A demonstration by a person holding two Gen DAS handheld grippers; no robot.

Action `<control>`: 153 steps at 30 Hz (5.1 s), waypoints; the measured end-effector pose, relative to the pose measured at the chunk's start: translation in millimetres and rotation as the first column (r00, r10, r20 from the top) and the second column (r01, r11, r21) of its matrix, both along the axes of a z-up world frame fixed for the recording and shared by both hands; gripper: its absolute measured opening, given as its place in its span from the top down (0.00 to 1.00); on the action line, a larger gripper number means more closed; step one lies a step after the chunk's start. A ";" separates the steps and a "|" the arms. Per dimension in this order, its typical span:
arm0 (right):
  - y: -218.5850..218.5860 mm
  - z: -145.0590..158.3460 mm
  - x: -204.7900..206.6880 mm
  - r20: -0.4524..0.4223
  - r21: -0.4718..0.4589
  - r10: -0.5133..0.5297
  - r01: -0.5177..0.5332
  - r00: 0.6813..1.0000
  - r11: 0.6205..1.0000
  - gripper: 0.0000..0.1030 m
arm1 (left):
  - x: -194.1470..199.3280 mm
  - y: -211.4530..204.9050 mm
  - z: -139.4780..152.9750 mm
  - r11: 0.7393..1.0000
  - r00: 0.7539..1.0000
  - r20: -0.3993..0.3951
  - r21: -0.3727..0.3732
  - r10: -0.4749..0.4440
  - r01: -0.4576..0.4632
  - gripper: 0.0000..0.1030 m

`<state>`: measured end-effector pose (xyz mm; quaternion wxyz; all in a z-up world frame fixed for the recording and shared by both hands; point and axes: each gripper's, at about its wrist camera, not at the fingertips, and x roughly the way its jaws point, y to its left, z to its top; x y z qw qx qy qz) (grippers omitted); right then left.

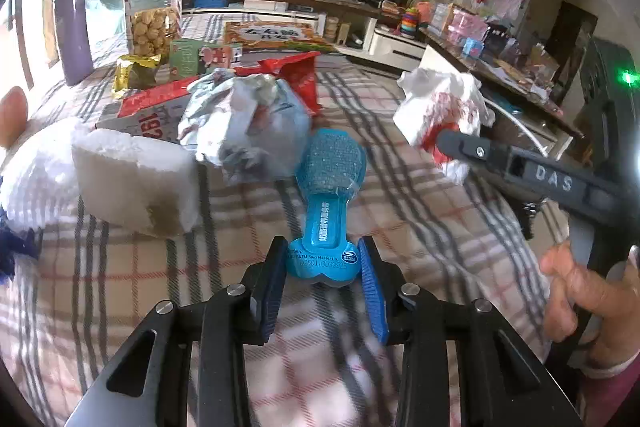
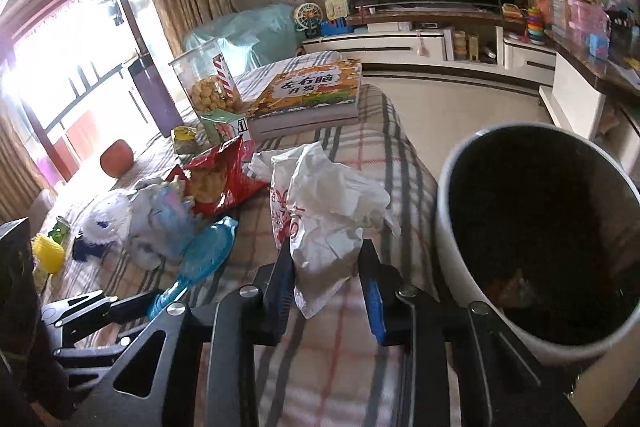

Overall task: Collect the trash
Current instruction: 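Grasp blue brush item with left gripper while right gripper grasps white plastic bag, then move both items over the bin and release them inside, then grasp blue wrapper with left gripper while right gripper grasps crumpled tissue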

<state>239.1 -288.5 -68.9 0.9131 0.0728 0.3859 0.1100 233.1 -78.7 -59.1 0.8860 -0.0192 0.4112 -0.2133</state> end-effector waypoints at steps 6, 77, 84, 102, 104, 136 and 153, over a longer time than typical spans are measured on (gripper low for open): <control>-18.2 12.5 -29.5 0.016 0.024 -0.036 0.036 0.999 0.999 0.70 | -7.9 -7.3 7.9 0.999 0.999 0.016 -0.025 -0.034 0.034 0.67; -162.7 22.0 -29.2 -0.019 0.012 -0.295 0.295 0.955 0.955 0.69 | 53.6 -179.4 38.1 0.961 0.959 0.075 0.061 -0.272 0.268 0.66; -164.3 21.0 -22.9 -0.020 -0.001 -0.294 0.294 0.956 0.956 0.67 | 59.3 -188.5 35.0 0.960 0.959 0.059 0.060 -0.277 0.273 0.65; -141.7 36.0 -51.0 0.044 0.060 -0.302 0.299 0.952 0.952 0.14 | 10.8 -116.5 22.4 0.987 0.985 0.065 0.002 -0.160 0.160 0.41; -129.7 36.1 -54.8 0.045 0.074 -0.279 0.275 0.959 0.959 0.14 | 4.8 -104.1 21.0 0.990 0.988 0.061 0.000 -0.142 0.142 0.41; 60.6 4.1 -34.5 -0.034 0.140 0.065 -0.059 0.997 0.988 0.13 | -50.3 94.9 2.9 0.952 0.951 0.040 -0.020 0.307 -0.306 0.40; 100.8 0.1 4.9 -0.019 0.154 0.107 -0.103 0.994 0.983 0.13 | -23.4 161.7 8.1 0.847 0.847 0.034 -0.025 0.531 -0.530 0.16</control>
